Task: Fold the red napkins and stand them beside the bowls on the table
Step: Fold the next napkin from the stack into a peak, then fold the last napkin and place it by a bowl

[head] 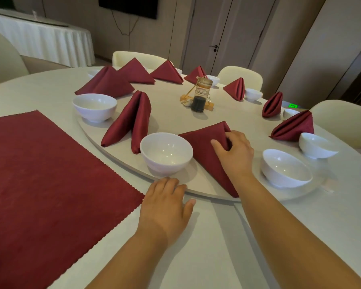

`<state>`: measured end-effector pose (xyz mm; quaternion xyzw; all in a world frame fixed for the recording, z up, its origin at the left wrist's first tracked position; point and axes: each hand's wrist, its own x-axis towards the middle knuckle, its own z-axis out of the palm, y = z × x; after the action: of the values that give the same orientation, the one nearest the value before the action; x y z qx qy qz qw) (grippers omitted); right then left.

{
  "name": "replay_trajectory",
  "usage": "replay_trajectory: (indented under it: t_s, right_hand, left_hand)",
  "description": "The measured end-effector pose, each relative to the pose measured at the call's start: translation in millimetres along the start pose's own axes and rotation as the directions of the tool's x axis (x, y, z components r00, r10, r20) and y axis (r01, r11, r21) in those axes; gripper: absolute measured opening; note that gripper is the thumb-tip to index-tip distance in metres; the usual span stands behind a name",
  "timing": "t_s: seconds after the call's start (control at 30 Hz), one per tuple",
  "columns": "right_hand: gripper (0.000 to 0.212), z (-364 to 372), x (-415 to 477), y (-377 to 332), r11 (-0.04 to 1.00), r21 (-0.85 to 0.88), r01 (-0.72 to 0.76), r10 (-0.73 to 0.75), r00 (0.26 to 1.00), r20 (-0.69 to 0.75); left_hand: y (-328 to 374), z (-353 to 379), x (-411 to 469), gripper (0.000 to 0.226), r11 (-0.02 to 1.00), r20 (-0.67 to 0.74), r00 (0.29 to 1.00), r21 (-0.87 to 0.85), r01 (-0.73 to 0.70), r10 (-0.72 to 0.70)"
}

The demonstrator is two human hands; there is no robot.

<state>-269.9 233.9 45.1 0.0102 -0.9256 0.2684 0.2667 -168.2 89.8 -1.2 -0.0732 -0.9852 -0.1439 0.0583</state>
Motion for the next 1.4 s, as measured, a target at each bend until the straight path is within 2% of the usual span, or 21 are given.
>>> replay_trajectory:
  t_s: [0.1,0.2,0.5,0.77,0.93,1.07,1.23,1.4]
  right_hand:
    - [0.046,-6,-12,7,1.0,-0.025,-0.013,0.015,0.997,0.073]
    - [0.048,-10,-29,16,0.999,-0.03,-0.024,0.026,0.996,0.083]
    - [0.032,-10,-59,37,0.989,-0.118,-0.092,0.1,0.993,0.068]
    - [0.029,-3,-51,27,0.982,-0.12,-0.147,0.16,0.982,0.099]
    - [0.029,-3,-54,29,0.988,-0.054,-0.142,0.147,0.984,0.099]
    - [0.02,-12,-53,41,0.957,0.257,-0.133,0.168,0.978,-0.122]
    - [0.036,-17,-40,54,0.974,0.112,-0.195,0.19,0.98,0.052]
    - [0.02,-14,-32,52,0.972,0.082,-0.219,0.211,0.973,0.097]
  left_hand:
    - [-1,1,-1,0.049,1.0,-0.012,1.0,-0.018,-0.011,0.01]
    - [0,2,0,0.049,1.0,-0.023,1.0,-0.024,-0.016,0.015]
    - [2,1,0,0.049,0.999,0.027,0.999,0.034,0.018,-0.019]
    - [2,1,0,0.047,0.999,0.029,0.999,0.039,0.027,-0.028]
    - [2,2,1,0.048,0.999,0.026,0.999,0.025,0.026,-0.027]
    - [1,2,1,0.047,0.999,0.012,1.0,0.022,0.024,-0.025]
    - [2,2,0,0.047,0.999,0.007,1.0,0.019,0.029,-0.029]
    - [2,4,1,0.047,0.999,0.004,1.0,0.028,0.028,-0.028]
